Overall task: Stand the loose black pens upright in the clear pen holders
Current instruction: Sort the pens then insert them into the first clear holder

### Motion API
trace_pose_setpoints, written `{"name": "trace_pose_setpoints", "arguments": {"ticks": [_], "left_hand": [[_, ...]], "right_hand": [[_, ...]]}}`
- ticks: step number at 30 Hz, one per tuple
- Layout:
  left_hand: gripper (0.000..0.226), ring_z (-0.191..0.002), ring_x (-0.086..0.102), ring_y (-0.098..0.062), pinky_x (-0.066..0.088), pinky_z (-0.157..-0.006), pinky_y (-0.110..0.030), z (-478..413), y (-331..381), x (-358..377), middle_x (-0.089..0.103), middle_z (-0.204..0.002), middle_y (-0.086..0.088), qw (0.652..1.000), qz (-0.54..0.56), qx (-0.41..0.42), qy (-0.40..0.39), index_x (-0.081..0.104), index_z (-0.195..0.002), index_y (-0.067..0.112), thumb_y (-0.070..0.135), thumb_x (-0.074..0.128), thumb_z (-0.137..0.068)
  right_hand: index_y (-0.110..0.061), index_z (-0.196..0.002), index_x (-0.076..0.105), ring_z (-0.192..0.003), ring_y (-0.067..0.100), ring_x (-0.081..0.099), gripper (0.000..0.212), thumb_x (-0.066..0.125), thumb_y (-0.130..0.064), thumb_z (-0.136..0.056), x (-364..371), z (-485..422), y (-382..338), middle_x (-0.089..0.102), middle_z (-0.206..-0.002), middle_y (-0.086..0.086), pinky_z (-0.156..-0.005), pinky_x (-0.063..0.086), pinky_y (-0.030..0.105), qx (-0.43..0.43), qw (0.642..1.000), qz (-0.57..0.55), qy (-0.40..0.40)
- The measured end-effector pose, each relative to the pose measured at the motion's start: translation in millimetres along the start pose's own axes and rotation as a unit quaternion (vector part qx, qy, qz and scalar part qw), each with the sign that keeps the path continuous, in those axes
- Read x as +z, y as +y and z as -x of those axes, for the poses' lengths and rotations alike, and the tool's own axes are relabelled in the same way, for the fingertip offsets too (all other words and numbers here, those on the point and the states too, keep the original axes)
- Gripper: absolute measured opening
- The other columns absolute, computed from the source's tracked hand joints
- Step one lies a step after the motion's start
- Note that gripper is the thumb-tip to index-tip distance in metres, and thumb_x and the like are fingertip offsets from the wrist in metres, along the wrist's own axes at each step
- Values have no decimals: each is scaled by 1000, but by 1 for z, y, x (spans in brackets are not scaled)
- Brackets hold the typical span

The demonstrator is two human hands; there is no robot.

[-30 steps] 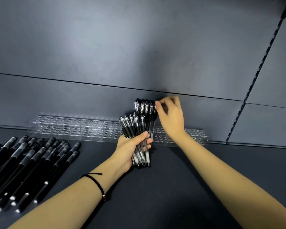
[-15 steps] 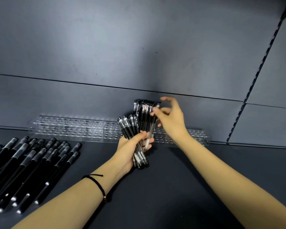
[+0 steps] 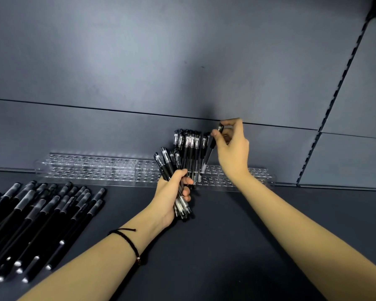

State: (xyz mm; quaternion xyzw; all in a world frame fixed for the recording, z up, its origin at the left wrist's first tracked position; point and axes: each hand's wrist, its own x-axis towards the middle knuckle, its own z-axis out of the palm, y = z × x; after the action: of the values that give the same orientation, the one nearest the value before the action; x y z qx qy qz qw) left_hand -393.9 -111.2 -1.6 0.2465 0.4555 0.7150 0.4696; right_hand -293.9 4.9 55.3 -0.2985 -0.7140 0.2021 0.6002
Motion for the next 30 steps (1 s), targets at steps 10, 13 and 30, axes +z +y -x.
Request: {"name": "trace_pose_setpoints", "arguments": {"ticks": [10,13,30], "left_hand": [[15,-61,66,-13,55,-55,-23,4,-3,-1,70,-76,-6,998,13,9,-66,65,-97,-2,10,66,-90],[18,-64,69,-11,58,-61,-24,4,-3,-1,73,-79,-5,997,16,16,-68,67,-100,-2,9,69,-86],[7,-64,71,-13,58,-56,-23,0,-5,-1,75,-81,-4,999,12,8,-50,66,-94,7,12,64,-91]], "right_hand": [[-20,-102,61,-78,7,52,19,57,-37,-94,1,10,-5,56,-97,-4,-74,48,33,-23,997,66,-35],[-22,-98,57,-66,3,49,26,64,-44,-88,1,22,-12,57,-77,-10,-67,47,30,-15,995,31,-94],[-26,-96,49,-66,8,59,18,57,-10,-94,-22,-27,4,59,-83,-10,-67,56,47,73,976,-125,166]]}}
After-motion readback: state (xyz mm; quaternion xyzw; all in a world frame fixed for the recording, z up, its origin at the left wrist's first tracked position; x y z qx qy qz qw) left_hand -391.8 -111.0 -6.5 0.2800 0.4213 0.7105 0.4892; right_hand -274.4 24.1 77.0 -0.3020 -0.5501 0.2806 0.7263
